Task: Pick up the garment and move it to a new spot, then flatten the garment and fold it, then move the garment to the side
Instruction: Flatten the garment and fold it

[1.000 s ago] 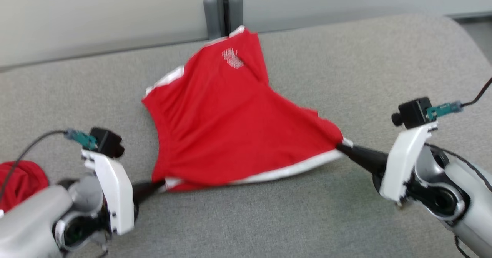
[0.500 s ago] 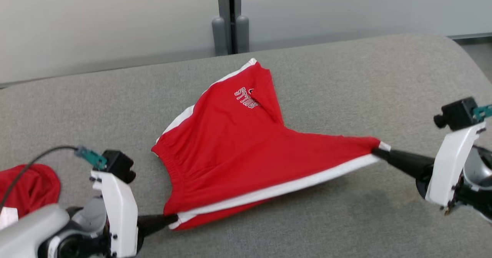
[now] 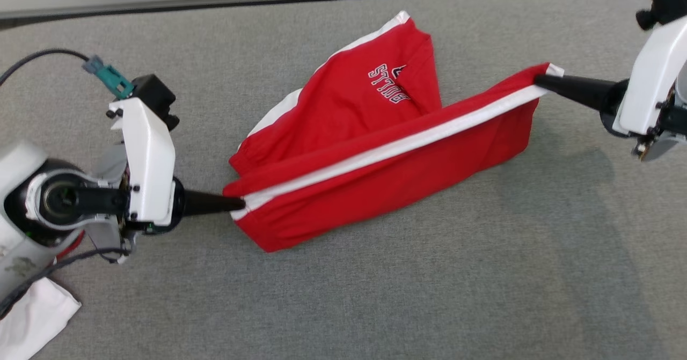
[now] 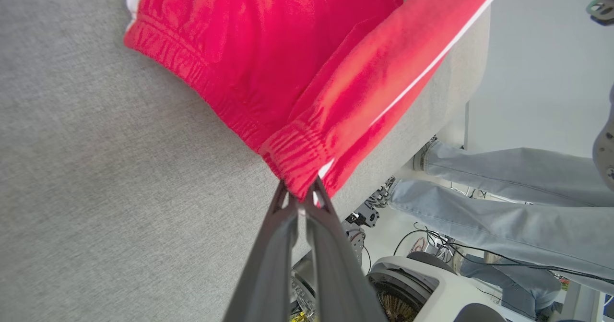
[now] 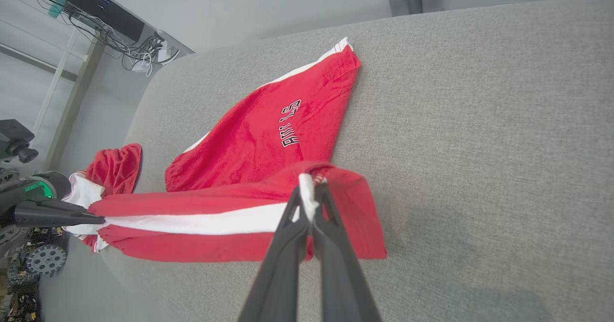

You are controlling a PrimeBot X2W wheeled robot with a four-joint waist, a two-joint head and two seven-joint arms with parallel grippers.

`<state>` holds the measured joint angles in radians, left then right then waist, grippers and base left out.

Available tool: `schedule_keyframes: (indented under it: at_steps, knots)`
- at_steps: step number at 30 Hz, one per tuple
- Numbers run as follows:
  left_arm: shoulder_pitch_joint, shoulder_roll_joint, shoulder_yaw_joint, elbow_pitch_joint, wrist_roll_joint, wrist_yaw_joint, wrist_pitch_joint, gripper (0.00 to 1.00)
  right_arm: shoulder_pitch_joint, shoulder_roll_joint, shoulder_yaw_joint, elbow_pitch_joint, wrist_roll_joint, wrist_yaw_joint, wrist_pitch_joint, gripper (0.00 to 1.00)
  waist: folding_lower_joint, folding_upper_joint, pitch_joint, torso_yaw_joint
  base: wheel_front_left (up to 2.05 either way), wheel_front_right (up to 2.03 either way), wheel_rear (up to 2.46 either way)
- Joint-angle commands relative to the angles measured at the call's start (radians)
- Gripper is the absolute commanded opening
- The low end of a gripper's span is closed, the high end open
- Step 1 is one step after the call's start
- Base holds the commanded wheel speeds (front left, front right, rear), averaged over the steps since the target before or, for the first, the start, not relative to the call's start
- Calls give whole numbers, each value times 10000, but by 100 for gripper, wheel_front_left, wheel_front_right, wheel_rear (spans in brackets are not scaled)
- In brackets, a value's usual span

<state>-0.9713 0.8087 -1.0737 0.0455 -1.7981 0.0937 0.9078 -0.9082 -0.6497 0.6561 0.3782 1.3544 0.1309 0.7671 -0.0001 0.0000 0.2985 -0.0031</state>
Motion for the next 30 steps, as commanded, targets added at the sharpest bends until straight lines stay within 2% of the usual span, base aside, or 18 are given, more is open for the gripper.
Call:
schedule_keyframes:
  at_steps: [1, 6, 15, 23, 24, 25, 26, 27, 30]
  knots:
    - [-309, -75, 92, 194, -17, 66, 138, 0, -369, 131, -104, 267, -81, -3, 186, 0, 1, 0, 569, 448, 0, 0, 0]
    - [-1214, -594, 349, 918, -68, 143, 483, 0, -1692, 763, -423, 1549, -434, -3, 667, 0, 1, 0, 1227, 908, 0, 0, 0]
    - [-2312, -1495, 704, 1995, -79, -17, 634, 0, -3737, 1738, -978, 3599, -1177, -3, 898, 0, 1, 0, 2150, 1593, 0, 0, 0]
    - [-2770, -2188, 834, 2881, -27, -210, 571, 0, -4947, 2212, -1069, 4975, -2101, -3, 822, 0, 1, 0, 2730, 1957, 0, 0, 0]
    - [-2805, -2231, 843, 3002, 8, -252, 536, 0, -5028, 2277, -1083, 5054, -2173, -3, 733, 12, 1, 0, 2759, 1966, 0, 0, 0]
    - [-2836, -2285, 844, 3096, 24, -299, 523, 26, -5088, 2352, -1096, 5078, -2212, -3, 662, 23, 1, 0, 2776, 1969, 0, 0, 0]
    - [-2847, -2345, 840, 3168, 25, -345, 508, 78, -5133, 2406, -1118, 5051, -2257, -3, 533, 84, 1, 0, 2778, 1969, 0, 0, 0]
    - [-2854, -2376, 859, 3267, 61, -385, 466, 100, -5134, 2430, -1130, 5012, -2320, -3, 362, 100, 1, 0, 2760, 1964, 0, 0, 0]
    - [-2850, -2351, 834, 3562, 247, -505, 329, 100, -4919, 2472, -1088, 4790, -2416, -3, -92, 100, 1, 0, 2591, 1916, 0, 0, 0]
